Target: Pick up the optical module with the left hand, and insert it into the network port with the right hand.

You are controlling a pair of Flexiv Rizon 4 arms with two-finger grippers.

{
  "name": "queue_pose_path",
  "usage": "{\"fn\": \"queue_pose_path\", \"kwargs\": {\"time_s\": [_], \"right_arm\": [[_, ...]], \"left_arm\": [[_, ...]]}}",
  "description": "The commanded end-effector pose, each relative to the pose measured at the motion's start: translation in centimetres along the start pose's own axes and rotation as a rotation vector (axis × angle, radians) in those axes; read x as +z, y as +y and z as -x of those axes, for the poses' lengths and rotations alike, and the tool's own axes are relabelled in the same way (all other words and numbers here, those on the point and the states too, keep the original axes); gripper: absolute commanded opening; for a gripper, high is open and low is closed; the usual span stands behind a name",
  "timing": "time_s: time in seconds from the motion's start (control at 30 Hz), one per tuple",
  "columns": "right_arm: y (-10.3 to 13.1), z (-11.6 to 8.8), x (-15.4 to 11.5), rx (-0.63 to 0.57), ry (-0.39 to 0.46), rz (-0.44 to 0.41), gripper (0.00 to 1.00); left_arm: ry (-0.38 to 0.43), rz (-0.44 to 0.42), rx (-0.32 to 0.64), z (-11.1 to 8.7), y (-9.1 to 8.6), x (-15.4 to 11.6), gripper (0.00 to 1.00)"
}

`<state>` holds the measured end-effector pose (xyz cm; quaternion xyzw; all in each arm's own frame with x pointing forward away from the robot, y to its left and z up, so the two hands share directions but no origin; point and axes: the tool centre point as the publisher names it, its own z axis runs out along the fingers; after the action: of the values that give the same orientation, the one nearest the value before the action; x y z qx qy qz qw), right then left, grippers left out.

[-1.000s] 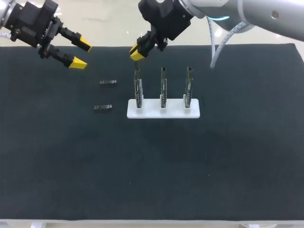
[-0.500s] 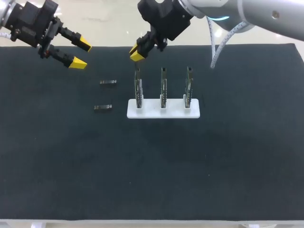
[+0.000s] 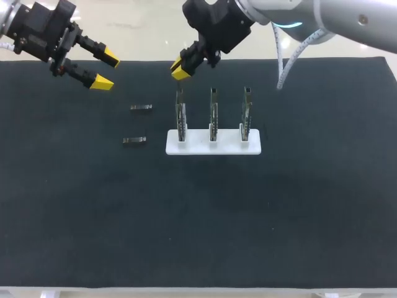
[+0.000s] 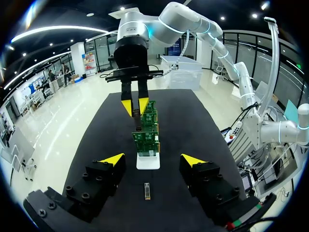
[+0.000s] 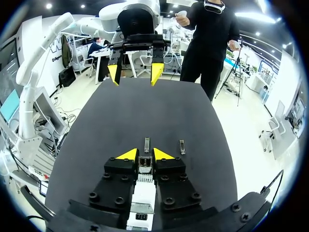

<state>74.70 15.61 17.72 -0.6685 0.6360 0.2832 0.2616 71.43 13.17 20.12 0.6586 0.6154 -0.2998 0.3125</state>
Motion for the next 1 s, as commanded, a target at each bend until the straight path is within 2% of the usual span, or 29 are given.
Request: {"fn": "queue_pose_path", "kwargs": {"time_s": [0.03,1.0], "right_arm": [[0.1,-0.2,0.2,0.001,-0.004,0.0,0.0],[-0.2,0.9,-0.1,0.005,-0.018,0.001,0.0]], "left_arm": [[0.003,-0.001,0.0,0.0,0.0,0.0,1.0],[0.003,-0.001,0.0,0.0,0.0,0.0,1.0]]}}
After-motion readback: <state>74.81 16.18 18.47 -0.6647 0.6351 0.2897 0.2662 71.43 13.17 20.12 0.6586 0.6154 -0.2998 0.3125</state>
